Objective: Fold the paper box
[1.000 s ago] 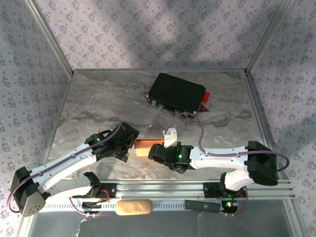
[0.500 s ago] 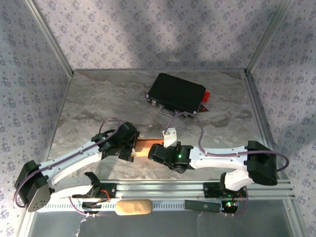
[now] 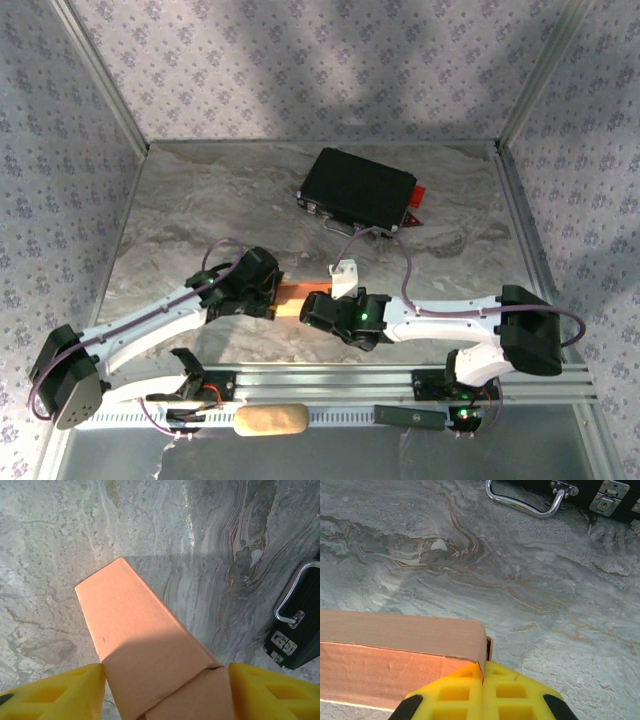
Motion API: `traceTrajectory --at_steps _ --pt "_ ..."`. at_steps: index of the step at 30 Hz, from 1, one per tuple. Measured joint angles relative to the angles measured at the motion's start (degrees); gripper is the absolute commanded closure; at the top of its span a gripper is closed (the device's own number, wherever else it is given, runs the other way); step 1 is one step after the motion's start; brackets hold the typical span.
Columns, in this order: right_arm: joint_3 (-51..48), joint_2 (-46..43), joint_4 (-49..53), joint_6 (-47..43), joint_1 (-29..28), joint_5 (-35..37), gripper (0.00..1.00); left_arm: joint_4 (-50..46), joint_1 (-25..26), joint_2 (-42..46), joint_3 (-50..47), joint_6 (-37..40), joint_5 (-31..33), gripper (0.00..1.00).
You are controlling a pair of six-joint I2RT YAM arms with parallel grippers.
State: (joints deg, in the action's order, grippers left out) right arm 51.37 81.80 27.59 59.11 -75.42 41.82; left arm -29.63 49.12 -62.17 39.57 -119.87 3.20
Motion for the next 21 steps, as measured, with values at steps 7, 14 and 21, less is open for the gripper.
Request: traceTrajectory --at_steps 7,14,21 --pt "0.00 0.00 0.11 0.00 -0.07 0.00 1.00 1.05 0.00 1.31 -1.25 0.00 0.02 0.45" --pt "0.63 0.02 1.14 -0.04 -0.13 -0.42 0.85 1.77 0.07 1.79 -1.92 -0.02 0.04 0.44" --pt "1.05 -0.55 2.71 -0.35 -0.48 -1.81 0.58 2.05 0.17 2.51 -2.64 -0.02 0.50 0.45"
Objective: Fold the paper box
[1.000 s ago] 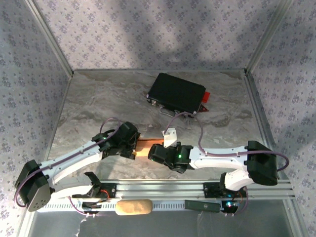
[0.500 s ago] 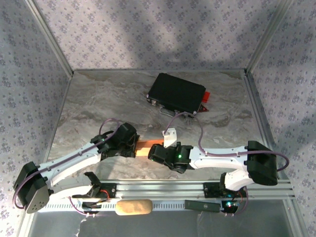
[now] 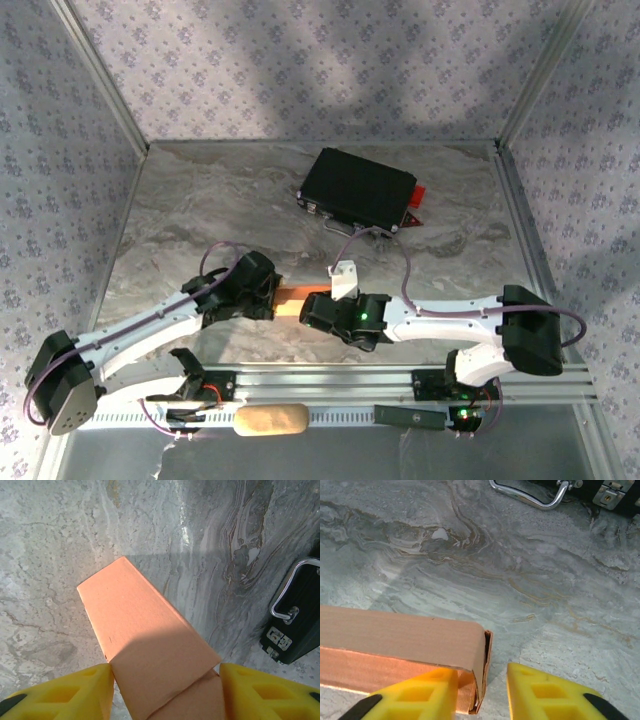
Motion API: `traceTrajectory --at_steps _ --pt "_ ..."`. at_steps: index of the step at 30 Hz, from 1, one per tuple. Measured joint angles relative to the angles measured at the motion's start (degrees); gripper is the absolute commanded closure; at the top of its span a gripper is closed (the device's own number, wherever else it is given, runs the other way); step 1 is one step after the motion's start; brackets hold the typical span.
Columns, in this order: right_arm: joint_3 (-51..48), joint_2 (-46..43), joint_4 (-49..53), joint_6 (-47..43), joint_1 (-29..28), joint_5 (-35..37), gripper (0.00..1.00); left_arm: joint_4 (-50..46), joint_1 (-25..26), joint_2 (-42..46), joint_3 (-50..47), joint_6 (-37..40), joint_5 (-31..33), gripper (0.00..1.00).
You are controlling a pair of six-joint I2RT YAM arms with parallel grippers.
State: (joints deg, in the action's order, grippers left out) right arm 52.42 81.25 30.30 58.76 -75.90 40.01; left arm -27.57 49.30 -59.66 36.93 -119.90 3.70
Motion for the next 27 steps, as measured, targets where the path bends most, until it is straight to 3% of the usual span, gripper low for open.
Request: traceTrajectory --at_steps 3,11,14,22,27 --pt "0.02 -1.64 0.72 0.24 -0.28 -0.85 0.49 -0.17 0.33 0.17 -0.04 0.02 0.44 0.45" --pt "0.39 -7.89 1.73 2.91 -0.81 -3.50 0.40 -1.36 0.76 0.98 -0.15 0.00 1.90 0.45" --pt "0.37 -10.88 1.88 5.97 -1.53 -4.59 0.30 -1.57 0.76 1.07 -0.15 0.00 1.97 0.45" --pt "-4.17 -24.59 -0.70 23.34 2.21 -11.28 0.10 -2.40 1.09 1.64 -0.26 0.00 2.99 0.46" --pt "-13.00 -31.82 -7.56 35.01 7.43 -18.36 0.07 -2.62 1.09 1.92 -0.35 0.00 3.37 0.46"
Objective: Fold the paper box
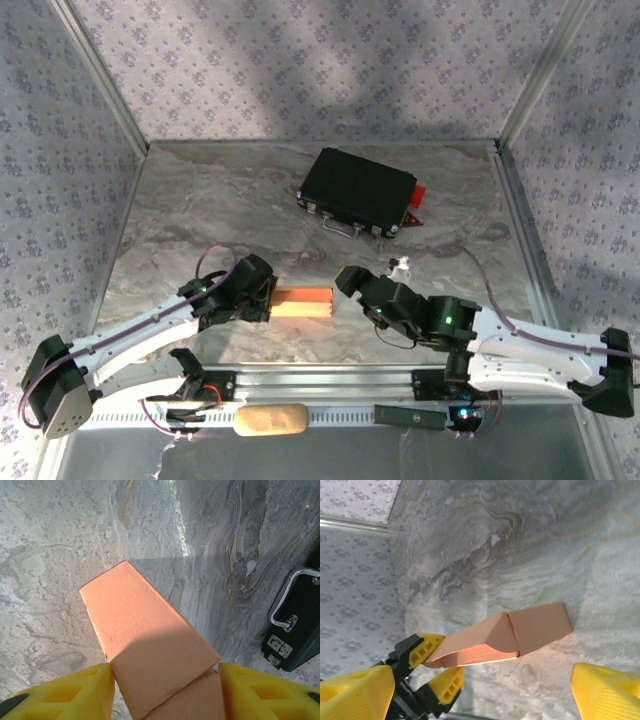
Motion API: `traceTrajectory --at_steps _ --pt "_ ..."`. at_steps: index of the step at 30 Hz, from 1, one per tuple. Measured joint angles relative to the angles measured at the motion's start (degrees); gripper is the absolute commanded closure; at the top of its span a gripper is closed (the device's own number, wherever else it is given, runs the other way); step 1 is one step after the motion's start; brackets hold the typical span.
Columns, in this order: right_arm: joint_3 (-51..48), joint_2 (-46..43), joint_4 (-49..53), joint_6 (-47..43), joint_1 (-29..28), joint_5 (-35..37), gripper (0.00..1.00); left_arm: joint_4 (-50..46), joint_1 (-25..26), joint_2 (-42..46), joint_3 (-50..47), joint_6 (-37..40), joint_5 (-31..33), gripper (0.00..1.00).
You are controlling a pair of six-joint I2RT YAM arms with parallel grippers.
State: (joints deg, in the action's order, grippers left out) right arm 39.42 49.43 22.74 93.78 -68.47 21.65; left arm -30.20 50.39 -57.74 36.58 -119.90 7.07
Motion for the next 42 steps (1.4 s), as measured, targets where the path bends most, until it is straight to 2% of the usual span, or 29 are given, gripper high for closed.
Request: traceTrajectory --at_steps 5,10,14,20,28,37,42 --pt "-6.93 -0.13 -10.25 10.03 3.10 -7.93 0.09 -0.02 0.33 0.00 0.00 0.00 0.26 0.46" --pt "-7.58 8.72 -21.55 14.49 5.03 -15.93 0.10 -0.02 0.46 0.00 0.00 0.00 0.46 0.47" --pt "-8.31 12.83 -27.54 16.65 5.22 -19.39 0.13 -0.02 0.66 -0.02 0.00 0.00 0.72 0.47" --pt "-10.23 11.89 -29.73 18.23 6.23 -20.20 0.26 -0.02 0.74 0.00 -0.02 0.00 0.96 0.47" --pt "-12.52 12.35 -32.15 18.97 9.55 -22.23 0.35 0.00 0.74 0.00 -0.02 0.00 1.14 0.47" --pt "-13.27 13.60 -33.33 19.17 10.38 -24.15 0.55 -0.02 0.74 0.00 -0.02 0.00 1.55 0.47" --pt "-13.35 13.88 -33.35 19.12 10.49 -24.50 0.59 -0.04 0.74 0.00 -0.02 0.00 1.57 0.46"
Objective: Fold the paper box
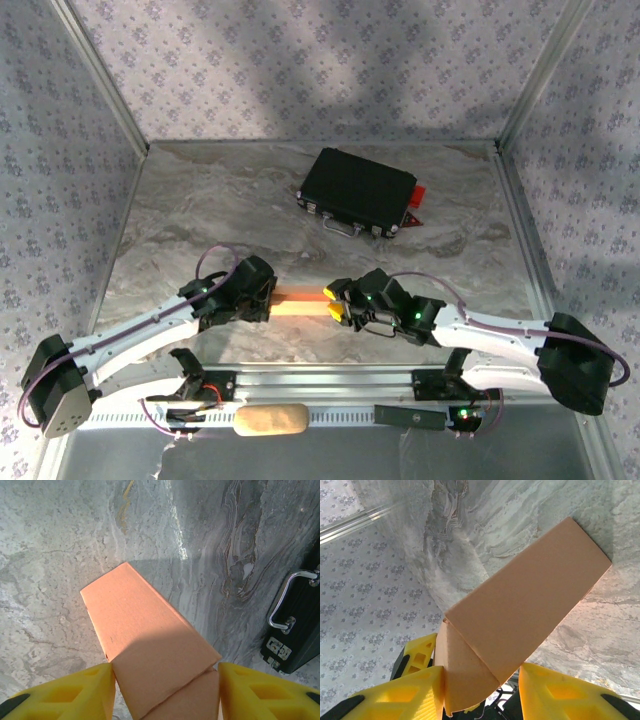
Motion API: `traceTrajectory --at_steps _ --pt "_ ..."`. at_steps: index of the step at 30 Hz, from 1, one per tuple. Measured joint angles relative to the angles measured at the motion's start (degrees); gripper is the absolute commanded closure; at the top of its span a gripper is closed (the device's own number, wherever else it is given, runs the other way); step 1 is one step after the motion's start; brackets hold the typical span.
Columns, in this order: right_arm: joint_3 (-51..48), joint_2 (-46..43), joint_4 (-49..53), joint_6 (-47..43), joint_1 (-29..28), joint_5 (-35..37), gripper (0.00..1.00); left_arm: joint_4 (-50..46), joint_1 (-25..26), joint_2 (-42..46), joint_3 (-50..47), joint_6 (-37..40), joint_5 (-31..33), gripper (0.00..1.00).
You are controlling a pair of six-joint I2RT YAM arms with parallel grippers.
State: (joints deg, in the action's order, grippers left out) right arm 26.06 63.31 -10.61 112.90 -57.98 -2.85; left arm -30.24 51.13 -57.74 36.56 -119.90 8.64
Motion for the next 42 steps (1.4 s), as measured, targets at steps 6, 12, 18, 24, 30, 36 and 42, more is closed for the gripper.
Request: traceTrajectory --at_steps 6,12,18,24,30,36,42 --pt "-0.26 0.39 -0.61 -0.20 0.26 -0.20 0.63 -0.15 0.00 0.00 0.00 0.00 0.17 0.43" --pt "-0.33 0.46 -0.66 -0.46 0.26 -0.20 0.68 -1.64 0.00 1.07 0.00 0.00 0.39 0.33" --pt "-0.33 0.50 -0.35 -0.87 0.37 -0.20 0.69 -3.19 0.00 3.37 -0.22 0.02 0.96 0.19" --pt "-0.31 0.57 -0.15 -1.29 0.74 -0.22 0.70 -6.03 0.00 6.45 0.04 1.99 3.21 0.16" --pt "0.42 1.05 0.55 -1.51 1.03 -0.20 0.71 -9.20 0.00 12.20 2.84 14.82 7.50 0.31" --pt "1.20 1.25 2.03 -1.97 1.01 -0.17 0.71 -6.08 0.15 15.76 1.33 26.82 4.76 0.53" --pt "1.53 1.25 2.82 -2.49 1.01 -0.13 0.72 -5.42 2.29 16.13 -1.75 30.18 3.28 0.59"
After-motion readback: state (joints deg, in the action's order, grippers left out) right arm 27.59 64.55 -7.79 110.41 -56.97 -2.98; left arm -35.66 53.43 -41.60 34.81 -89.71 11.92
